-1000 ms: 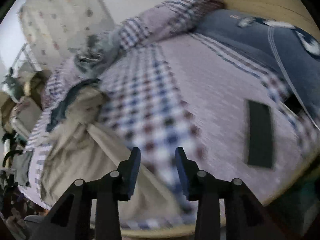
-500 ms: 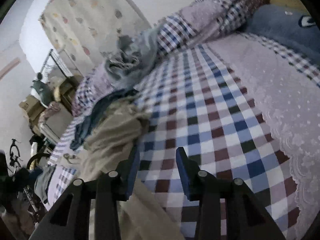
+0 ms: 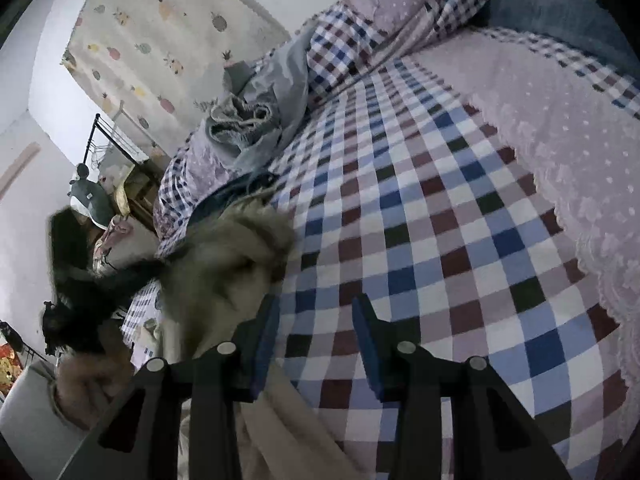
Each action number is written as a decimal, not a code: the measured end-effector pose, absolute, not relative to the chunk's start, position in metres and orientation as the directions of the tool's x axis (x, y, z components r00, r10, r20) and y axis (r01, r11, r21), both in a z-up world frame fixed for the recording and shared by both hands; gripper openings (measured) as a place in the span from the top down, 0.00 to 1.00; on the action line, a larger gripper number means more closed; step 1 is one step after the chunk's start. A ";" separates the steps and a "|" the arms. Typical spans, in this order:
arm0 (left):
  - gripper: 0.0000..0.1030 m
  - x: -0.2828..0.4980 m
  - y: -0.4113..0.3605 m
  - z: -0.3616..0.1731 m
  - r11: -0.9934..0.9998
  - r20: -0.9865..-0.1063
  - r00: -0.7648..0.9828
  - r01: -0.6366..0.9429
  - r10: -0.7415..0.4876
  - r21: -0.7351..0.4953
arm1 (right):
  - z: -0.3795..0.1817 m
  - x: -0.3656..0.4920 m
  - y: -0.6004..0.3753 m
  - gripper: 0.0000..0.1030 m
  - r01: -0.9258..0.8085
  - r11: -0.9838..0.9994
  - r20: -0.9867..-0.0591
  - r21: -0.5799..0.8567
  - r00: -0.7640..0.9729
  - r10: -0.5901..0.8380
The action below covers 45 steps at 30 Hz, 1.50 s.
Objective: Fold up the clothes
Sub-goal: 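Hold the beige garment edge with the left gripper while the right gripper grasps the garment body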
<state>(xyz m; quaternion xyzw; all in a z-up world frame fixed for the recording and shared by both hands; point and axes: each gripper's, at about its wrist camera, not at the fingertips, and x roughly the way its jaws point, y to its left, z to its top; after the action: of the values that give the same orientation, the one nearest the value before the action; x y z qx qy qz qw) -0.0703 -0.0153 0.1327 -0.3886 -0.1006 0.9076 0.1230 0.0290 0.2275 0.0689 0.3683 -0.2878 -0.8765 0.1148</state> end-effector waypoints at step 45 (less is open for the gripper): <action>0.95 0.106 -0.393 0.087 -0.699 -0.687 -0.671 0.632 -0.279 -0.334 | 0.033 0.035 0.067 0.94 0.430 -0.853 -0.735 0.296 -0.467 -0.491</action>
<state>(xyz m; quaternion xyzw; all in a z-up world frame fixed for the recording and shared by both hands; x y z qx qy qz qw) 0.1062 -0.3934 0.0868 -0.3092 -0.2858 0.8683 -0.2622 0.0347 0.0670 0.0327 0.4406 -0.0346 -0.8558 0.2690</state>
